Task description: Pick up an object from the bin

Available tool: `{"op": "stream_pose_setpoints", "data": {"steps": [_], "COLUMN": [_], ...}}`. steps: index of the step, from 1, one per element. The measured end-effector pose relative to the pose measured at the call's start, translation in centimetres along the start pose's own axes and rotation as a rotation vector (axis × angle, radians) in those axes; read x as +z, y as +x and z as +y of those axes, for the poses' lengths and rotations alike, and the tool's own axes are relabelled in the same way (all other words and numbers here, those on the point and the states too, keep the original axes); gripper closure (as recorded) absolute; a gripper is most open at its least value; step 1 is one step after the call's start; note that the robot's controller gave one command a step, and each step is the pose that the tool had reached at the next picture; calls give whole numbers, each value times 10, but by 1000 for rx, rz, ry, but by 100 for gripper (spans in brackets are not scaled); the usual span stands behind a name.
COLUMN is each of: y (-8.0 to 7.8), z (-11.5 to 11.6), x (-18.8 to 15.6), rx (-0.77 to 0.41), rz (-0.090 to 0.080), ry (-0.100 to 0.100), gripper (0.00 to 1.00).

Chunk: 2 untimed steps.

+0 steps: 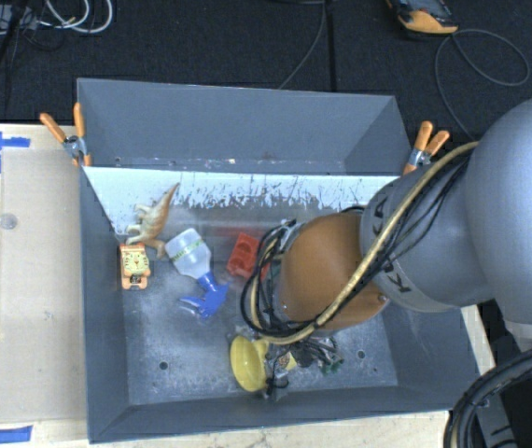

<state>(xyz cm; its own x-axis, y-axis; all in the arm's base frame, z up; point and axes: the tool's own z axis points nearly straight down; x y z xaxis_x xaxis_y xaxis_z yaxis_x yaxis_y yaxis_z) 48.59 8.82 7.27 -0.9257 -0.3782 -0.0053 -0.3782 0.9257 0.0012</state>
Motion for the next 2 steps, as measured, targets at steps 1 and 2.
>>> {"op": "stream_pose_setpoints", "data": {"steps": [1, 2], "y": [-3, -3], "z": [-1, -1], "x": [-25, -25], "rx": [-7, -6], "rz": [2, 2], "ry": [-1, -1], "gripper": [100, 100]}}
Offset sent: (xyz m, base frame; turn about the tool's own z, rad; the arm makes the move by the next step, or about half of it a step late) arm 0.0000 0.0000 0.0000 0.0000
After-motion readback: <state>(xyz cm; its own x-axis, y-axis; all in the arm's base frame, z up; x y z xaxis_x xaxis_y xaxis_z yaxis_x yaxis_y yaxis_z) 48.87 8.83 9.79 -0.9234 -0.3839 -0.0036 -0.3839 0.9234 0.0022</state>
